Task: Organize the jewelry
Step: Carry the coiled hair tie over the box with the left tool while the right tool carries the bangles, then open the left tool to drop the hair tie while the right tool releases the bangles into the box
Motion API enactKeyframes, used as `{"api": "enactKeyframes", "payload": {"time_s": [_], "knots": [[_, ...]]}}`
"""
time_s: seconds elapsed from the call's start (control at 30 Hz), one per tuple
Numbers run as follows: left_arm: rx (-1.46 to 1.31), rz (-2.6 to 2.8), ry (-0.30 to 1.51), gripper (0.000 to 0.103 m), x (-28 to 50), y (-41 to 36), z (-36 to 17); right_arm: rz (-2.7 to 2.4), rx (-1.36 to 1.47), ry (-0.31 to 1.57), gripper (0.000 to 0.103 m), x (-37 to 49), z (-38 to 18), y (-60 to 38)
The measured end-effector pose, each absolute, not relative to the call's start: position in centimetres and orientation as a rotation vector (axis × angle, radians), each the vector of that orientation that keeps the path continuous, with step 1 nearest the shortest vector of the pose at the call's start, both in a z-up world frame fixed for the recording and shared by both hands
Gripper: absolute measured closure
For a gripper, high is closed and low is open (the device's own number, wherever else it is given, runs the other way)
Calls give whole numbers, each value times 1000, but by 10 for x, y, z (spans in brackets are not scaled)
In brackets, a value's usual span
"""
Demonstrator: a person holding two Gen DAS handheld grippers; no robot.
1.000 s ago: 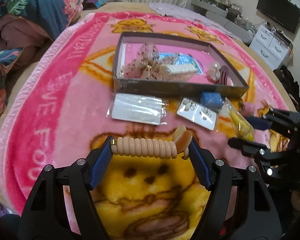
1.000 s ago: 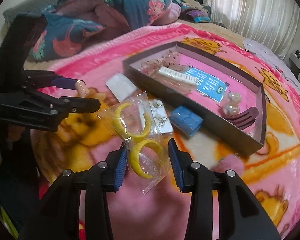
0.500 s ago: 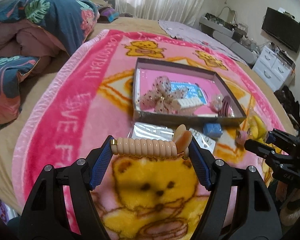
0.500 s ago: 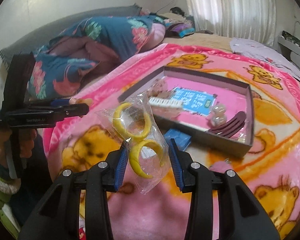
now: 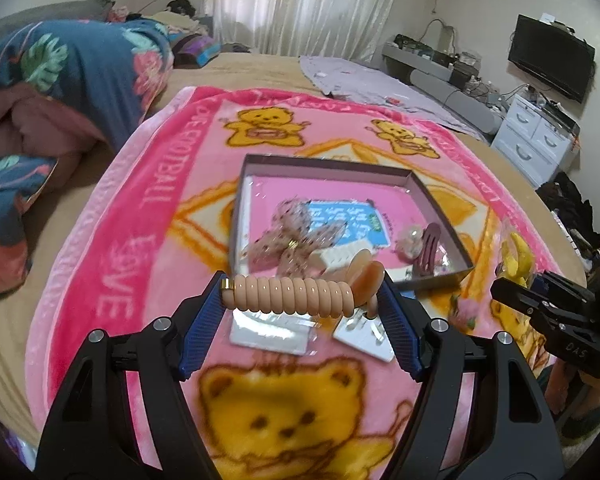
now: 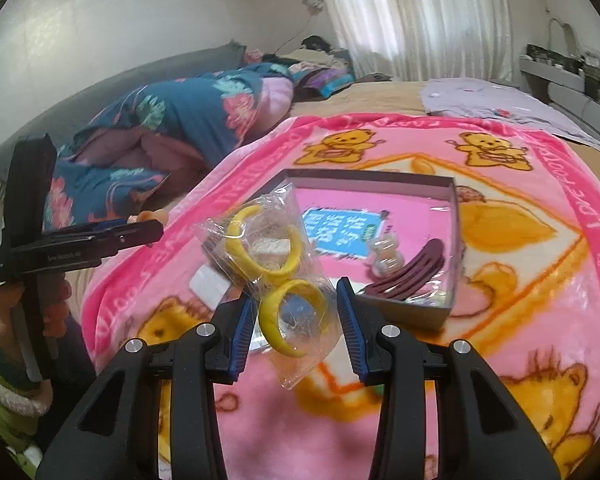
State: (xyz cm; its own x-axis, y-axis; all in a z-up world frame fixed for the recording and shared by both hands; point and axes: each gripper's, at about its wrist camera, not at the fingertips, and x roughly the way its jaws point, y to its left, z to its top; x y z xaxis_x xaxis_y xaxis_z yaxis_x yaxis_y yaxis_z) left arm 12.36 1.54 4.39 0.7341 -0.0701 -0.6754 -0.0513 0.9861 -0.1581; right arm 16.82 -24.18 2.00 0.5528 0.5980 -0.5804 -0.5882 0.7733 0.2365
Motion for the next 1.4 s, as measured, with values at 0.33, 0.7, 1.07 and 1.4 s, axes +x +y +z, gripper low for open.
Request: {"api": "enactKeyframes", "payload": {"time_s": [0.33,0.7,1.07,1.4], "knots": [[-142,-69,741,38,156,-8,54,623,78,660,65,183,33,-265],[-67,-98,747,38,191,-26,57,551,105,632,65,204,45,-282],[-50,-109,766,38,225,-27,48,488,118,620,65,238,52,-280],[-58,-75,808,38,256,-10,27,472,130,638,65,267,46,-267]]}}
